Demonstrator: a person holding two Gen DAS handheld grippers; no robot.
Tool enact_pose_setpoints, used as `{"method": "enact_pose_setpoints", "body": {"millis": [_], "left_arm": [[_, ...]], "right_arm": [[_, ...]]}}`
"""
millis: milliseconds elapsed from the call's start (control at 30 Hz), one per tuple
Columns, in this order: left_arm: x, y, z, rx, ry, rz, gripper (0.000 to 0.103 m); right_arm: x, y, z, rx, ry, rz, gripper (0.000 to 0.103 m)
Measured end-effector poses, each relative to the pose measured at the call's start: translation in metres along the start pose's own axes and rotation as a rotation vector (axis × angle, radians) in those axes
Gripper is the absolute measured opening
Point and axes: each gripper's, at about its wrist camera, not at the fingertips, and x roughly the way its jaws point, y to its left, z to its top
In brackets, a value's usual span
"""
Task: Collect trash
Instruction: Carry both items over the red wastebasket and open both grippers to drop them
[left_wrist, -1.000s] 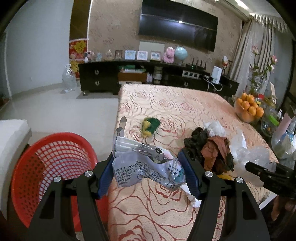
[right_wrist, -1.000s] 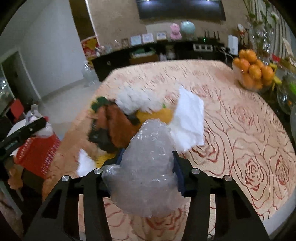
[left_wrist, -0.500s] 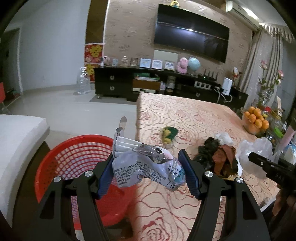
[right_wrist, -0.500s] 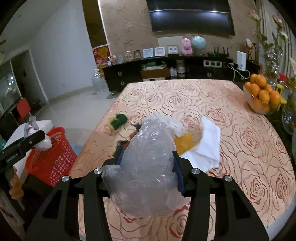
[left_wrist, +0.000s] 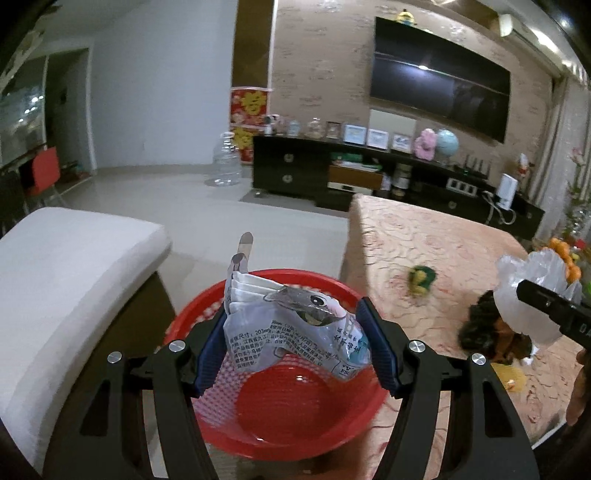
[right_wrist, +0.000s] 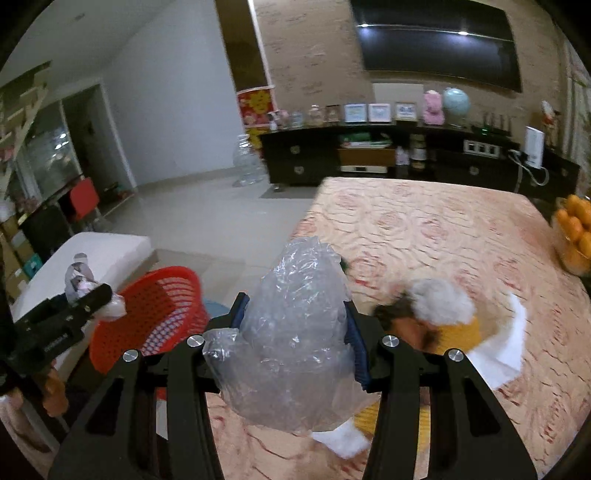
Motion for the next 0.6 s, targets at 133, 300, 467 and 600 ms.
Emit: {"method": "enact_pose_setpoints", "body": {"millis": [133,300,467,600], "left_arm": [[0.007,0.013,-0.002,-0.012,0.015,0.039,0.064],[0.020,0.027,-0.008,-0.029,0.055,0.068,0.064],[0.033,0.033,-0.012,-0.037,0.096,0.102,0.064],[0.043,0.035,-0.015,-0.033,0.129,0.132,0.064]], "right_arm": [[0.019,0.028,0.010,-0.030,0.025,0.055,0.048],[0.040,0.062,0.015,-0.070,0.054,0.108,0.048],[0.060,0.089,0.020,-0.091,0.086,0.158,0.048],[0.076,0.104,0.021,-0.099,0.115,0.187,0.048]]}}
